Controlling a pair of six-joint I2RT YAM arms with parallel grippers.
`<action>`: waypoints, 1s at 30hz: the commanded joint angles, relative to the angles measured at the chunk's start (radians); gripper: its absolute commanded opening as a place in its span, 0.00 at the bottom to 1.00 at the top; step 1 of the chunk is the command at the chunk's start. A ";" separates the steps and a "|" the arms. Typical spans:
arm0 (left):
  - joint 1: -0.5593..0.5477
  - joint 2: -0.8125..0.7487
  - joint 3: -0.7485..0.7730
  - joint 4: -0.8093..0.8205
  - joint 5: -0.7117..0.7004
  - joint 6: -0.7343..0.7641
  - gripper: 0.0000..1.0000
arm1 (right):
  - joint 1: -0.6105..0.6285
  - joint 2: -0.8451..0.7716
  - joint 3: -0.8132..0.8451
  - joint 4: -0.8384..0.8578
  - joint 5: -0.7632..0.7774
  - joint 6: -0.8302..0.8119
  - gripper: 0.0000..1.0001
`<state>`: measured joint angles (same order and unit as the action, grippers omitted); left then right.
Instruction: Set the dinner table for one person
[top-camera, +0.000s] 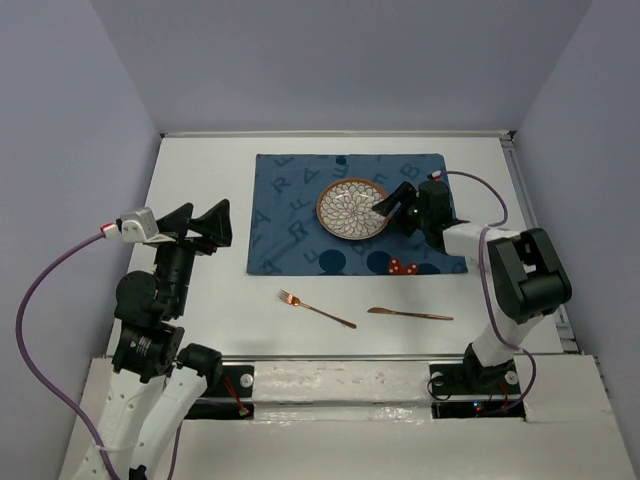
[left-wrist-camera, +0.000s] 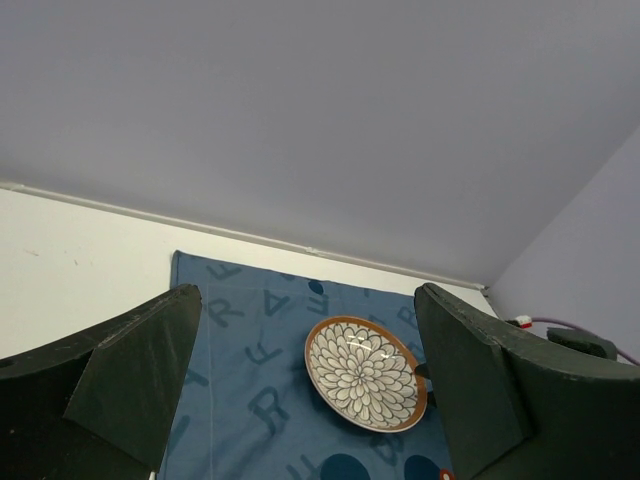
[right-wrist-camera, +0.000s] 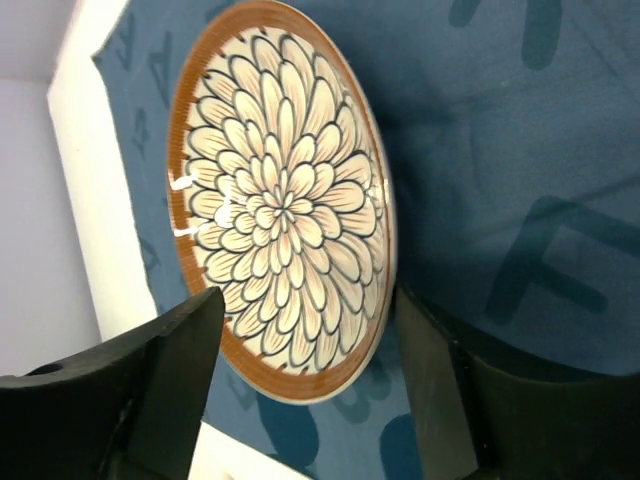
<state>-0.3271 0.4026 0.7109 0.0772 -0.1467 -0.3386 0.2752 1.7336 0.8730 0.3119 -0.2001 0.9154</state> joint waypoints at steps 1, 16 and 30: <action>-0.001 0.001 -0.007 0.036 0.010 0.010 0.99 | -0.005 -0.149 -0.040 0.007 0.067 -0.076 0.80; 0.005 0.021 -0.010 0.038 -0.001 0.009 0.99 | -0.005 -0.552 -0.106 -0.275 0.185 -0.288 0.91; 0.010 0.033 -0.011 0.041 0.025 0.007 0.99 | -0.014 -0.761 -0.059 -0.568 0.606 -0.392 0.75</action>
<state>-0.3248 0.4381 0.6998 0.0765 -0.1413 -0.3386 0.2745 0.9970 0.7609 -0.1715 0.2699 0.5606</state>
